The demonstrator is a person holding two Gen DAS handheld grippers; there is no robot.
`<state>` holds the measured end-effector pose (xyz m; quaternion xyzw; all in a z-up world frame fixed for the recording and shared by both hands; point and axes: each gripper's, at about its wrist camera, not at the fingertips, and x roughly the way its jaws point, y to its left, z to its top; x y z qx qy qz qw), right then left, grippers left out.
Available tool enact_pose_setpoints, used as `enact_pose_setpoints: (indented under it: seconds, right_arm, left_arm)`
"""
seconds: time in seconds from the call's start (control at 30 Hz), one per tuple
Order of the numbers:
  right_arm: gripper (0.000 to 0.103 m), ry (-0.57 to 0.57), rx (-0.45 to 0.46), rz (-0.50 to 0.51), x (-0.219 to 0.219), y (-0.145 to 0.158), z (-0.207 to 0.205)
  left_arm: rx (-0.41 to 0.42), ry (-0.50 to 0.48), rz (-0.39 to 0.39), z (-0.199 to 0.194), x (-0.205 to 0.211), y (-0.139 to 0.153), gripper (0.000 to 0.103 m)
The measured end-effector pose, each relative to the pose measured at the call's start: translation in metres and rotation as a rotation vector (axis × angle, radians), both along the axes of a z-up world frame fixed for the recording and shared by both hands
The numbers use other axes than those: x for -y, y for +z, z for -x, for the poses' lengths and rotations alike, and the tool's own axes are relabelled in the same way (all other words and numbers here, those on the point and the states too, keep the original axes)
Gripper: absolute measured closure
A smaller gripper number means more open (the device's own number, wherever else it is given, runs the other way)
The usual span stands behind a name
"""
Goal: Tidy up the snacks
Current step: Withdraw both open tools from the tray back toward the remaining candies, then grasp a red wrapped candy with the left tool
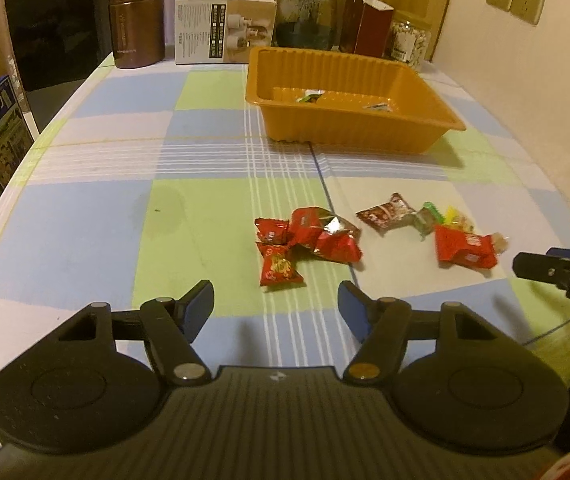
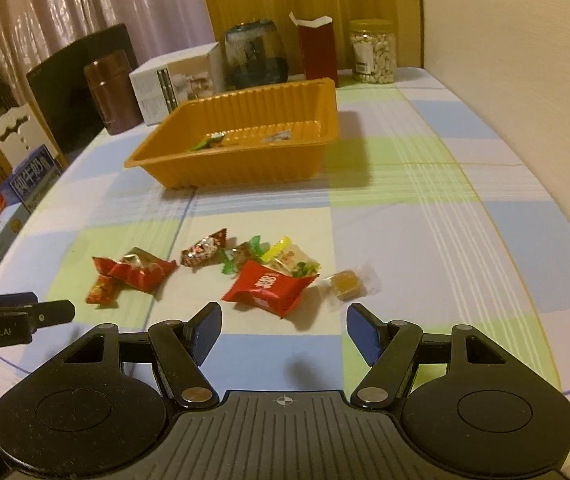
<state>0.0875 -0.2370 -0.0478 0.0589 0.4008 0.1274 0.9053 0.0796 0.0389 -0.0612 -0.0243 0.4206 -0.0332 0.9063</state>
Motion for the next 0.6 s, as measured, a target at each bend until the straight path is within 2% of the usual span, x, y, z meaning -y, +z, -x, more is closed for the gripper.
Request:
enact_pose_setpoints:
  seconds: [0.13, 0.3, 0.37, 0.43, 0.5, 0.6]
  right_arm:
    - [0.034, 0.03, -0.002, 0.027, -0.003, -0.008, -0.011]
    - [0.034, 0.083, 0.016, 0.061, -0.01, -0.013, -0.024]
    - [0.034, 0.106, 0.027, 0.078, -0.014, -0.015, -0.029]
    - [0.034, 0.121, 0.033, 0.093, -0.017, -0.017, -0.034]
    - [0.034, 0.137, 0.038, 0.106, -0.02, -0.019, -0.039]
    - [0.034, 0.156, 0.047, 0.122, -0.023, -0.021, -0.045]
  left_arm:
    - [-0.002, -0.006, -0.025, -0.015, 0.001, -0.012, 0.051]
    - [-0.005, -0.005, -0.013, -0.032, 0.002, -0.025, 0.063]
    - [-0.009, -0.006, -0.018, -0.039, 0.002, -0.03, 0.064]
    - [-0.02, -0.008, -0.023, -0.045, 0.003, -0.035, 0.069]
    - [-0.027, -0.013, -0.023, -0.048, 0.003, -0.038, 0.08]
    - [-0.025, -0.02, -0.024, -0.044, 0.003, -0.036, 0.08]
